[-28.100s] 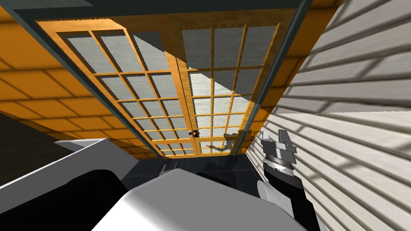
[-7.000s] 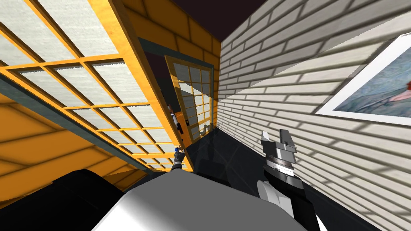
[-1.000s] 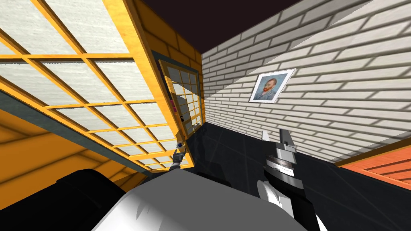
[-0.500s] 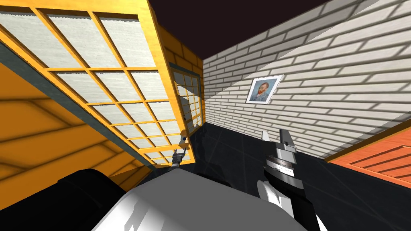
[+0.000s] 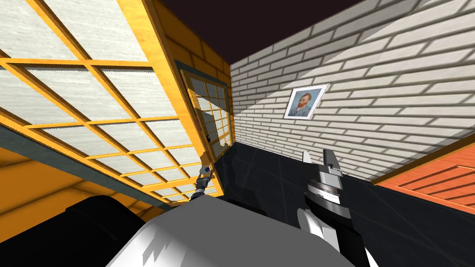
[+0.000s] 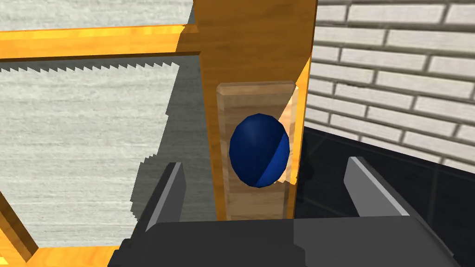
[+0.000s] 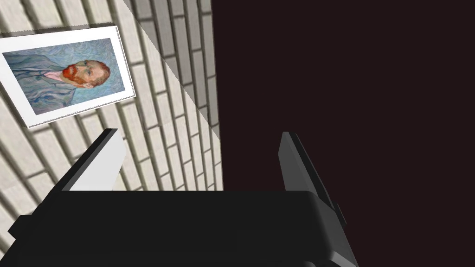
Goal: Pull the door open
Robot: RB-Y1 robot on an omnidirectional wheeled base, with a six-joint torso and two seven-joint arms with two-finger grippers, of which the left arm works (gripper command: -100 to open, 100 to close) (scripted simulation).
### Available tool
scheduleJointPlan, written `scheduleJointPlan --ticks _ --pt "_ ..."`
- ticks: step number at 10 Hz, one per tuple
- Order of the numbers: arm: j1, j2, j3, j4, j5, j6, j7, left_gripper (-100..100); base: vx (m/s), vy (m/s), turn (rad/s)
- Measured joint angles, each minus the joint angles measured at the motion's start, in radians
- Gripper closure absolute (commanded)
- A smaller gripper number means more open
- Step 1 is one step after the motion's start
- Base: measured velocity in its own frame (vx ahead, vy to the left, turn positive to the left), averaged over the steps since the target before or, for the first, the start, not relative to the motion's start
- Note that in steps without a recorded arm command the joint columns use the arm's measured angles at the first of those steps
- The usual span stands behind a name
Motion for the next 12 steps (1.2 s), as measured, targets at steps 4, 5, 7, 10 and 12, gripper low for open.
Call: scheduleJointPlan --ticks 4,5,7,10,12 --pt "-0.003 0.008 0.008 0.008 0.005 -0.004 0.009 100 0.005 0.002 -0.003" --pt "-0.003 0.008 0.008 0.009 0.004 -0.002 0.008 100 -0.017 -0.004 0.001" --pt "-0.001 0.006 0.005 0.01 0.004 0.0 0.008 100 -0.005 -0.002 0.002" --pt "0.001 0.022 -0.008 0.008 -0.005 -0.009 0.023 100 -0.166 0.004 -0.089" --pt "0.013 0.036 -0.029 0.003 -0.017 -0.015 0.039 100 -0.19 0.024 -0.083"
